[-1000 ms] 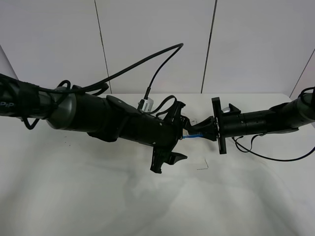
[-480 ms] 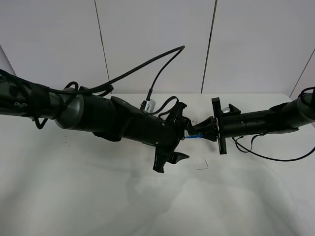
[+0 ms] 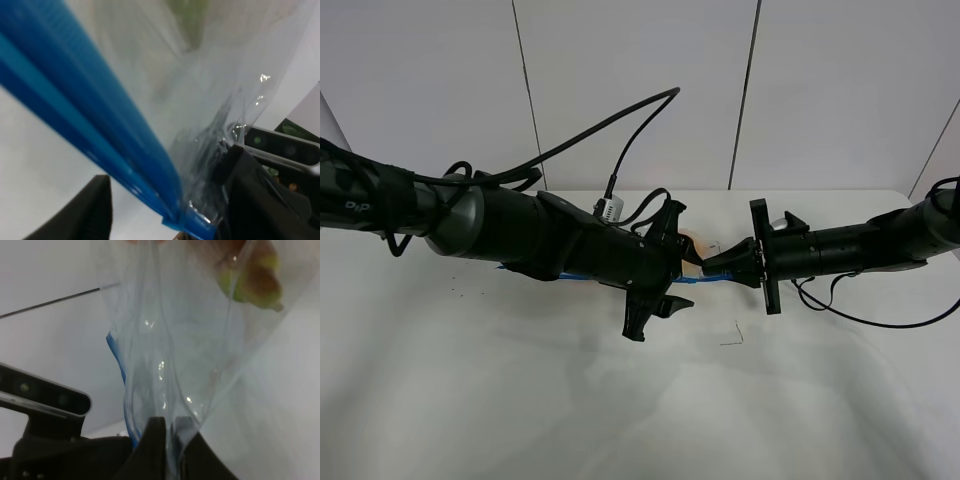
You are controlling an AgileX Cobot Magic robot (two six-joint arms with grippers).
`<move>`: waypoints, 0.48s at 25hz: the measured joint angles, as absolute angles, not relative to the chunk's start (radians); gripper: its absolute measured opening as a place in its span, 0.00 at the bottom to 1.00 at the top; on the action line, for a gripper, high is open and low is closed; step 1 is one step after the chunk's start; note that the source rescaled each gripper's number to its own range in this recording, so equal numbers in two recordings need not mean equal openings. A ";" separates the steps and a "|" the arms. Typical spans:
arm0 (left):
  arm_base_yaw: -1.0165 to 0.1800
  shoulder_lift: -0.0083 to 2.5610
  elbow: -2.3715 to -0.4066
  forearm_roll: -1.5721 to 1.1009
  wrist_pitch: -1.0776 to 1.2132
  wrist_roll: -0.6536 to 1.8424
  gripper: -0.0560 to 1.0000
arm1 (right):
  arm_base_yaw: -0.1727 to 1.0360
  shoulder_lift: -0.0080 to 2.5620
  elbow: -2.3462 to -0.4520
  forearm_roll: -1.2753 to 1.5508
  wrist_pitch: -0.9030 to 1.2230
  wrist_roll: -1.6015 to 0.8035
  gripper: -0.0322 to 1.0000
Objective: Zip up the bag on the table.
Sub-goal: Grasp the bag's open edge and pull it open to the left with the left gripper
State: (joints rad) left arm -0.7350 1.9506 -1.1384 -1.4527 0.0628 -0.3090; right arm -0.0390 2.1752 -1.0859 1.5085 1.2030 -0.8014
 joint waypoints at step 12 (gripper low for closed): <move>-0.735 1.951 -1.138 -1.453 0.062 -0.319 0.36 | -0.039 2.175 -1.086 1.509 1.203 -0.801 0.03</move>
State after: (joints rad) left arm -0.7350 1.9506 -1.1384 -1.4527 0.0625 -0.3193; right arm -0.0390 2.1752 -1.0859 1.5085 1.2030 -0.8014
